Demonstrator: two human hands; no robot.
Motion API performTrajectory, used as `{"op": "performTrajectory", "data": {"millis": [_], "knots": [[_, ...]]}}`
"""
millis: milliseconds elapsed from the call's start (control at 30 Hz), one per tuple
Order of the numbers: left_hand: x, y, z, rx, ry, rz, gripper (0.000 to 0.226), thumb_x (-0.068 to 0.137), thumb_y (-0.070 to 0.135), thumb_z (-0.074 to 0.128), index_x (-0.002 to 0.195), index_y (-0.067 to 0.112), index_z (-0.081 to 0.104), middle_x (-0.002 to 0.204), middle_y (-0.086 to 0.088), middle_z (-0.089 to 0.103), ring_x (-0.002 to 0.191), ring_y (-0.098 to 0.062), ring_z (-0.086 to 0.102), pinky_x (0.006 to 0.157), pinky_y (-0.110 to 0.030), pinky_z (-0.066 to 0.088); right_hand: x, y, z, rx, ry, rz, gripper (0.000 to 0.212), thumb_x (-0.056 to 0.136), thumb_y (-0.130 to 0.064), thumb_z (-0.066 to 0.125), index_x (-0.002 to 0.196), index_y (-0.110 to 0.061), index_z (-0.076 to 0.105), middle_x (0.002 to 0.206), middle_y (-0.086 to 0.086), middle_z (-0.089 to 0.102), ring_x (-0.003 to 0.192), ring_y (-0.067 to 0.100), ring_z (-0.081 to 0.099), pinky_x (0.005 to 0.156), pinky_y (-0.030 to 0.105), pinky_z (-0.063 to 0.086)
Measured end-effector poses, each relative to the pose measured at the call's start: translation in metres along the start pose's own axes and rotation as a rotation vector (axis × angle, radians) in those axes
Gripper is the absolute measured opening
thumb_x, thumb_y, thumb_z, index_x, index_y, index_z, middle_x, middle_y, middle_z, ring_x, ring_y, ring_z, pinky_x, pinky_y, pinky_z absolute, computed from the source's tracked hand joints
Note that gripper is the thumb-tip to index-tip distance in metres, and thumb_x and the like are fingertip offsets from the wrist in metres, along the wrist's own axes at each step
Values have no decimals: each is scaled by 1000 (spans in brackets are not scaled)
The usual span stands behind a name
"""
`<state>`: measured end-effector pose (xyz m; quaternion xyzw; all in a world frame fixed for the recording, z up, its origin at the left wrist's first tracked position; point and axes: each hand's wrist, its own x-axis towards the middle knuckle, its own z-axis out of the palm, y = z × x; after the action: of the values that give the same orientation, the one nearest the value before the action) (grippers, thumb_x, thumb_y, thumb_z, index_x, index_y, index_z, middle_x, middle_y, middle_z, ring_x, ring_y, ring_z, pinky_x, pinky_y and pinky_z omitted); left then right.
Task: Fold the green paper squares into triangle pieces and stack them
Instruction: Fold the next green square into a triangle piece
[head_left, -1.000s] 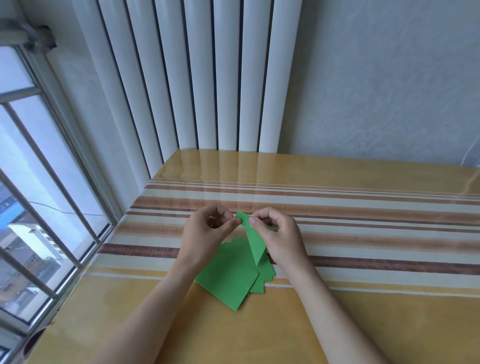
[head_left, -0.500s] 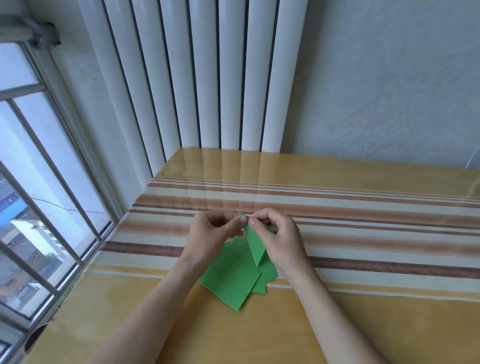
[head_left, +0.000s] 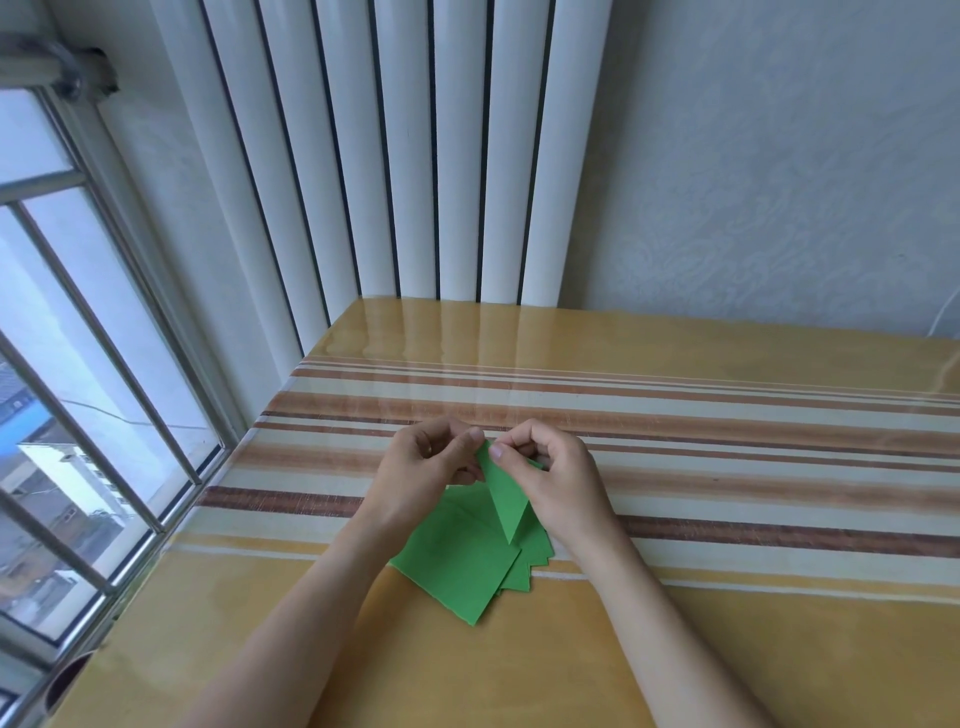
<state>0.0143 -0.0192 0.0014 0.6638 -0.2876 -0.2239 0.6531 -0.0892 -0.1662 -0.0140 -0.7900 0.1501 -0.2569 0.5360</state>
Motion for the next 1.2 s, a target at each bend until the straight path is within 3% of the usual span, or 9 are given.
{"op": "performTrajectory", "data": {"millis": [167,433,767,900,1200], "knots": [[-1,0,0,47,6,18,24,100,23,67,91,3,77,85,-15,78,84,-29,77,83,-39,63,0,0,-1,-11,12,17,9,94,-26,77,86,-24,73,86,-6,73,87,11,68,81,34,56],[-2,0,2,25,-53,12,18,94,21,73,98,4,79,87,-14,79,86,-23,76,86,-34,63,-1,-2,-3,-33,71,-19,10,95,-24,75,86,-24,72,86,-9,72,88,8,66,78,24,52],[-5,2,5,14,-68,-32,15,97,14,71,94,2,80,89,-19,76,80,-19,73,81,-29,61,-1,-3,2,42,68,-7,10,95,-20,74,87,-25,74,86,-10,74,83,9,68,75,21,53],[-5,2,7,21,-61,-52,15,97,18,72,95,7,82,86,-12,79,80,-20,74,81,-30,62,-2,-4,2,14,85,-12,11,97,-22,73,86,-24,73,83,-11,73,78,4,65,68,14,47],[-5,3,6,75,-12,0,15,97,13,71,87,5,78,77,-14,74,73,-14,67,74,-25,56,-2,-4,4,81,87,28,11,98,-27,72,87,-24,72,83,-11,72,78,5,64,71,21,49]]}}
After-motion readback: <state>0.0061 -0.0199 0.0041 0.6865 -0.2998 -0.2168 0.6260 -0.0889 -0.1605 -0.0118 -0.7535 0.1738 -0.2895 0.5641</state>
